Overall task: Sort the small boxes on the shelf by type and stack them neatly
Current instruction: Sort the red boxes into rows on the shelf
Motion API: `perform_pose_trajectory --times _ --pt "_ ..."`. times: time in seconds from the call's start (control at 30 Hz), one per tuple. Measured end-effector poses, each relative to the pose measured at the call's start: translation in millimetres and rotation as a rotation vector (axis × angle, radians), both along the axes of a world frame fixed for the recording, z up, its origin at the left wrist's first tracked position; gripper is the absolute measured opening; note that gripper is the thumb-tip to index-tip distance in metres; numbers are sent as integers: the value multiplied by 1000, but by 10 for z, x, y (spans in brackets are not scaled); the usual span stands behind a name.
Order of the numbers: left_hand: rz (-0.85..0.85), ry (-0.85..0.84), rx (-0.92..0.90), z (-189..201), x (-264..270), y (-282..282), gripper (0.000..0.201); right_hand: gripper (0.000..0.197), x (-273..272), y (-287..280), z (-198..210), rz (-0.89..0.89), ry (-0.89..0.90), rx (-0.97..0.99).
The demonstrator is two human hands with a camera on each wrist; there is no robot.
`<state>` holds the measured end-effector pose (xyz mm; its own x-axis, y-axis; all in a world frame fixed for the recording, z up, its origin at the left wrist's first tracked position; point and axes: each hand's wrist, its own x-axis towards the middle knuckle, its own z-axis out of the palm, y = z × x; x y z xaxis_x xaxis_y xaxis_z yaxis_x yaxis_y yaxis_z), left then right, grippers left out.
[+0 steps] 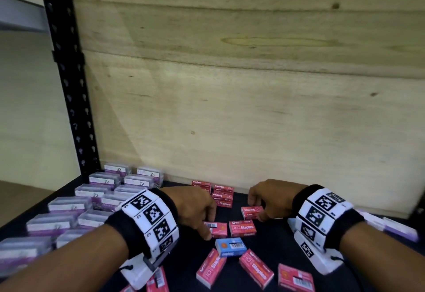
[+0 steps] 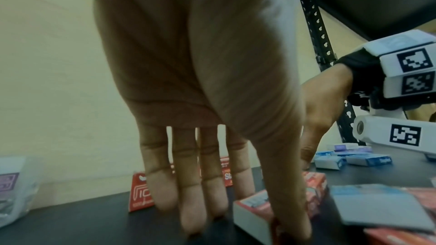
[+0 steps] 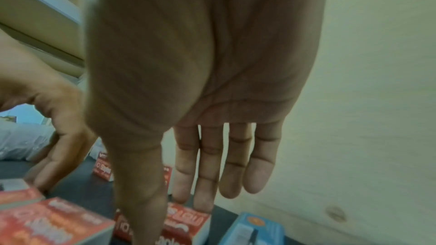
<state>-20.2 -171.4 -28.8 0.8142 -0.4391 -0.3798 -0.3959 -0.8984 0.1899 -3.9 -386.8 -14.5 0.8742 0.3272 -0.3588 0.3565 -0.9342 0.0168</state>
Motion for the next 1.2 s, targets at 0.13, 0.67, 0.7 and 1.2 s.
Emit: perform_pose_trajectory --times 0.13,0.67,0.7,1.2 --pt "-24 -19 -3 42 -41 12 30 43 0 3 -62 -3 -19 -39" --pt "13 17 31 101 -6 236 36 18 21 -14 105 17 -59 114" --pt "20 24 32 95 -3 232 37 18 15 7 100 18 -50 128" --pt "108 -42 -162 129 88 467 21 18 3 273 -17 89 -19 185"
